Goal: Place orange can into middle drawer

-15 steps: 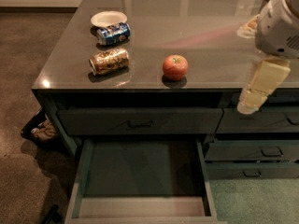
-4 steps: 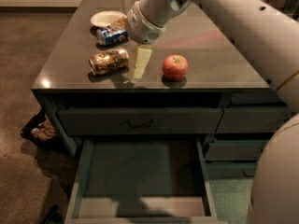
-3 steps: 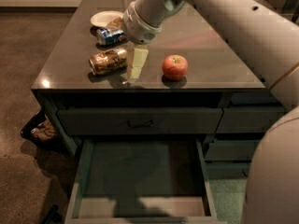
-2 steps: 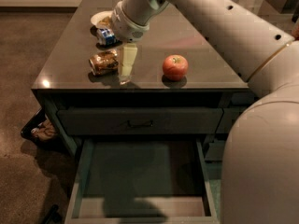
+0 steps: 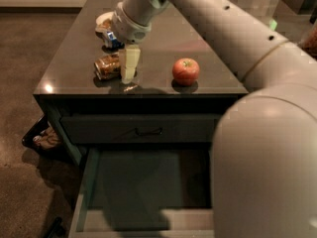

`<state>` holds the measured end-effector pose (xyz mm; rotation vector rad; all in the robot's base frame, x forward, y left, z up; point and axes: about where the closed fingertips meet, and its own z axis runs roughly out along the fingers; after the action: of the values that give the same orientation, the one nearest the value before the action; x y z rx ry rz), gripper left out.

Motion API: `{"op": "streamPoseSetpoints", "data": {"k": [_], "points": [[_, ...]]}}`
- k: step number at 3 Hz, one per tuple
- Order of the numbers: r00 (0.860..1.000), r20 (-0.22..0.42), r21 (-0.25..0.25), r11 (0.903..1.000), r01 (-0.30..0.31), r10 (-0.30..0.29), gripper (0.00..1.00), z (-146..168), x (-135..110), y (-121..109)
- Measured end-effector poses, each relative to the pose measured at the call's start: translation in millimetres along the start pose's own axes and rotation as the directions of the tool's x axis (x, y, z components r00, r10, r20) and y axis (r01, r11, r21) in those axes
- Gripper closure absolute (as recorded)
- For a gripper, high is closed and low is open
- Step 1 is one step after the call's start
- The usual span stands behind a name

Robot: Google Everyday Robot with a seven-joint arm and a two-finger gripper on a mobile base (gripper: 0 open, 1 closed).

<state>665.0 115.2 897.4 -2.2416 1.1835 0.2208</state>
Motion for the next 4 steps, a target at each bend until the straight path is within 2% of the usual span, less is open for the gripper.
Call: {"op": "streamPoseSetpoints", "data": {"k": [1, 2, 4], "points": [[0.999, 0.039, -0.066, 0.9975, 0.026, -0.023, 0.0, 30.3, -0.6, -14.8], [0.999, 0.038, -0.062, 0.9978, 0.025, -0.023, 0.0, 30.3, -1.1, -14.2], [0.999, 0.038, -0.062, 0.9978, 0.025, -0.023, 0.41, 30.4, -1.2, -14.2]]}}
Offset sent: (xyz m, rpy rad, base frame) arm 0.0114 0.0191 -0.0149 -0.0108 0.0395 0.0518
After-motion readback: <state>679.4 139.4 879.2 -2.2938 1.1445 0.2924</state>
